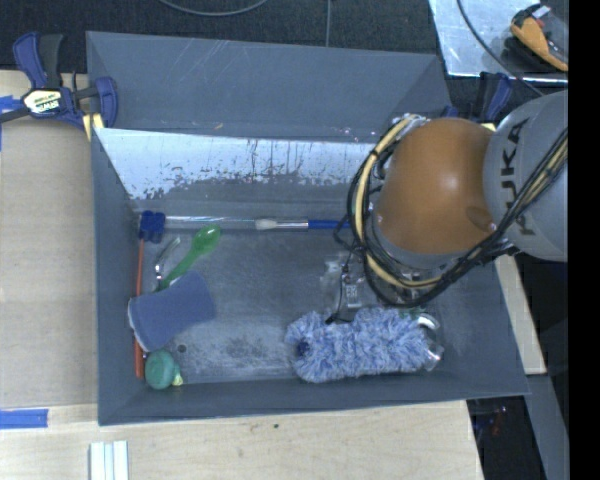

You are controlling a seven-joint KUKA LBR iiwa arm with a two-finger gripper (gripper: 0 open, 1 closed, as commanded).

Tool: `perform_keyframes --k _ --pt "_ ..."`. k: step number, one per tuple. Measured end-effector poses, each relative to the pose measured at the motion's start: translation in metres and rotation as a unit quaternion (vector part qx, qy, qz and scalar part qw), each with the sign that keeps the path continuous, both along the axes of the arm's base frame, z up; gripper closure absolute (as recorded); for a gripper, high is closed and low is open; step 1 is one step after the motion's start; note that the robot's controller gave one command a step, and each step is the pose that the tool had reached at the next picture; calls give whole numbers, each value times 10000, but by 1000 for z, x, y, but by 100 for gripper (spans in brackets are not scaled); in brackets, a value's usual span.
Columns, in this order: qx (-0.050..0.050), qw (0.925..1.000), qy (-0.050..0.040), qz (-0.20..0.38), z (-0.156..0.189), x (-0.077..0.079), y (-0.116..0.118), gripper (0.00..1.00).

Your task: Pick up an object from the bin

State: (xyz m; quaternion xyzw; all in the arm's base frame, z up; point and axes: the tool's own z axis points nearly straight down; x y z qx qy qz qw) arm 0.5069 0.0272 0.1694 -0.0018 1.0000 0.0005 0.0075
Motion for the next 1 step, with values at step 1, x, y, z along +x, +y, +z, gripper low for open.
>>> perform_keyframes --k 1 --pt "-11 9969 -9 790 -57 27 28 100"
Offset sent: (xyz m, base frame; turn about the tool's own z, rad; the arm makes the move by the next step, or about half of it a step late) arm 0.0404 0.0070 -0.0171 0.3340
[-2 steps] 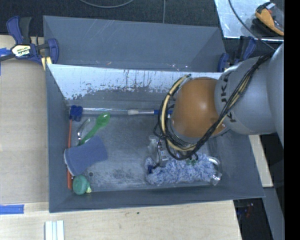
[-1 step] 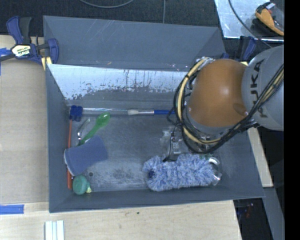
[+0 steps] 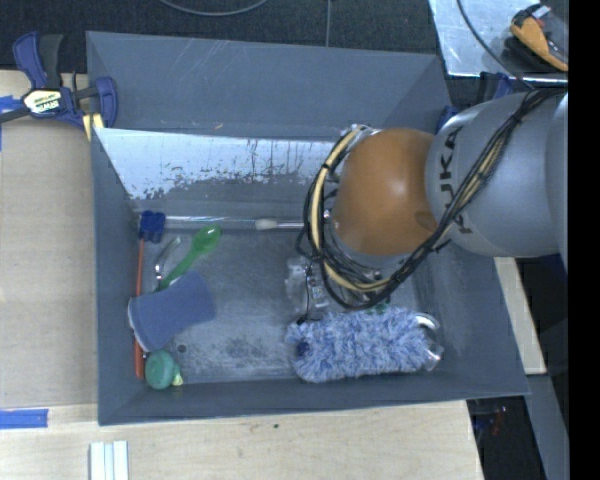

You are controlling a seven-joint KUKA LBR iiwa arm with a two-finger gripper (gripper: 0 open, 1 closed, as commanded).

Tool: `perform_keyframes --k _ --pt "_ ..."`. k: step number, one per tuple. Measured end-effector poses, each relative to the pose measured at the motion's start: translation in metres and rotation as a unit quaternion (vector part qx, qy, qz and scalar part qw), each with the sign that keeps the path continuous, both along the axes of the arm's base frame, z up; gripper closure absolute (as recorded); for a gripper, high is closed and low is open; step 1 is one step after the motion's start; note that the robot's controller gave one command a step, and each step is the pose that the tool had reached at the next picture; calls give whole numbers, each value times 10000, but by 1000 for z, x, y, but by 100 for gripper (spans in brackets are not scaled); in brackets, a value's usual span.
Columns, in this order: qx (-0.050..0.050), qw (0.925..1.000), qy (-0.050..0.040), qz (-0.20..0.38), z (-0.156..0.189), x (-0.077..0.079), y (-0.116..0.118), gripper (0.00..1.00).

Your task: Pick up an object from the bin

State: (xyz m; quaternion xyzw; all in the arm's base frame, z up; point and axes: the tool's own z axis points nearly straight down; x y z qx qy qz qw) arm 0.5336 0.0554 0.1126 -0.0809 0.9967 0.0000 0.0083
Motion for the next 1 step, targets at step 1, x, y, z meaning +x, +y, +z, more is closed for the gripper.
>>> perform_keyframes --k 1 --pt "48 9708 -69 -2398 40 14 -22 100"
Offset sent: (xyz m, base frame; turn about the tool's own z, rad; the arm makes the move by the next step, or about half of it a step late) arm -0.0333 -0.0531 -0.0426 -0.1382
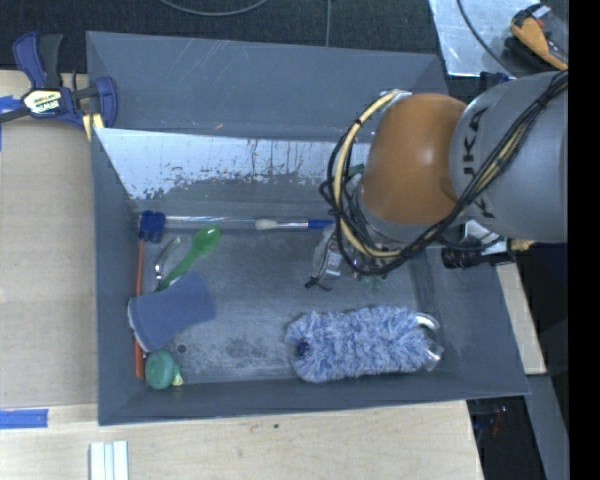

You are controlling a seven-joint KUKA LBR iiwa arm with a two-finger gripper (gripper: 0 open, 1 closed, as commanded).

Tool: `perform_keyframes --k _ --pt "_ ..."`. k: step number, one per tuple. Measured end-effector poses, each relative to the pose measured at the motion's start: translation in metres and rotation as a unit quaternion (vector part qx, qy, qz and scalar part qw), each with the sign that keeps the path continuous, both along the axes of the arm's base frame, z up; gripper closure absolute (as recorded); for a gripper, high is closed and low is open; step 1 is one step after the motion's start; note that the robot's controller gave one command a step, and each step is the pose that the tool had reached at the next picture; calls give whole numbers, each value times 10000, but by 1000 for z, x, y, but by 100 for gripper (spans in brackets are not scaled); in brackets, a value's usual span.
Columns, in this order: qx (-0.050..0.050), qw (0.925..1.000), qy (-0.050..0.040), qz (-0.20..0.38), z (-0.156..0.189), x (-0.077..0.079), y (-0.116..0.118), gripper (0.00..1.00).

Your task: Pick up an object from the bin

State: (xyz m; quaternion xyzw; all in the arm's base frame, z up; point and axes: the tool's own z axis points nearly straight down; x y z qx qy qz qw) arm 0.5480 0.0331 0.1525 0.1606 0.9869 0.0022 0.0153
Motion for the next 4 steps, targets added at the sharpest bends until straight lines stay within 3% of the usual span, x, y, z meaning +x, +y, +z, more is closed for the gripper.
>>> perform_keyframes --k 1,2,3,4 --pt "-58 9697 31 2441 -59 -33 -21 100" --pt "-31 9907 -8 1360 -39 -20 -36 100" --pt "-55 9751 25 2216 8 -30 -20 100" --pt "-28 9954 -1 953 -22 -37 -34 0"
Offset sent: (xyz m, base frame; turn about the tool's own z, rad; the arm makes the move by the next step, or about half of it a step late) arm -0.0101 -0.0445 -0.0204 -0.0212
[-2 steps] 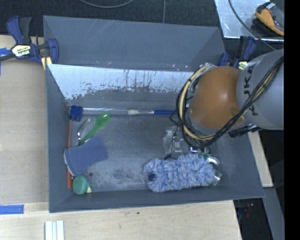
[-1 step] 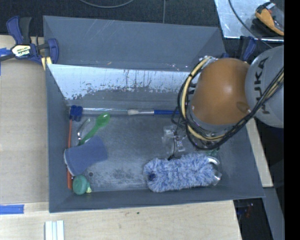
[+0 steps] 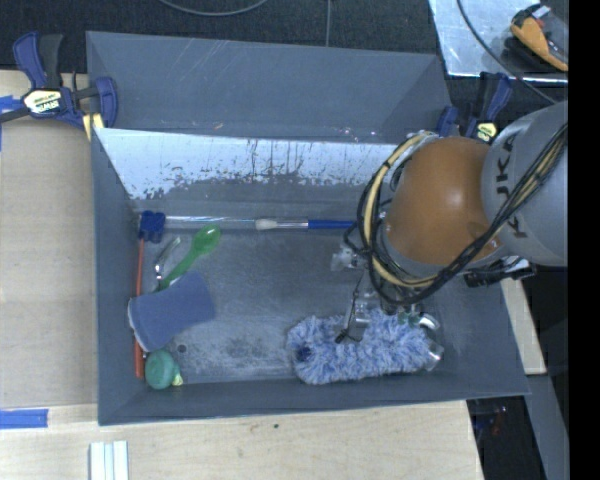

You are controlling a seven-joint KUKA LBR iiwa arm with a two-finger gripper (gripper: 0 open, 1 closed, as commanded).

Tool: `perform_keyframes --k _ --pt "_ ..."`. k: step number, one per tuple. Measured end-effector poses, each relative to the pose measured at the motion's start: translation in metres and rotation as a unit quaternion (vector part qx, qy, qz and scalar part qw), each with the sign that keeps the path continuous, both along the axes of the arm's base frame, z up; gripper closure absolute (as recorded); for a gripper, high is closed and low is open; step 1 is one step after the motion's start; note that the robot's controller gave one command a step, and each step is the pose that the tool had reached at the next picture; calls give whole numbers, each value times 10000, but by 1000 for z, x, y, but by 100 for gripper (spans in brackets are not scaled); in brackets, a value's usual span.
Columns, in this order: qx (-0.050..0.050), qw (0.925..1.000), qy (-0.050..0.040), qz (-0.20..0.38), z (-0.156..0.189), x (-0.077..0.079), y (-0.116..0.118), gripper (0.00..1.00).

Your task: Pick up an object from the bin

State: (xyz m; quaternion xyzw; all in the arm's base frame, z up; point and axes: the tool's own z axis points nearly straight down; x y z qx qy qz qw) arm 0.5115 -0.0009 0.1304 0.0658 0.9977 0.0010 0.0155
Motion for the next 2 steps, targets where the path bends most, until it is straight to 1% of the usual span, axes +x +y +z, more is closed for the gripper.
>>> perform_keyframes --k 1,2 --pt "1 9999 -6 -149 -7 -2 -3 0" --pt "4 9998 -4 -206 -17 -9 -3 0"
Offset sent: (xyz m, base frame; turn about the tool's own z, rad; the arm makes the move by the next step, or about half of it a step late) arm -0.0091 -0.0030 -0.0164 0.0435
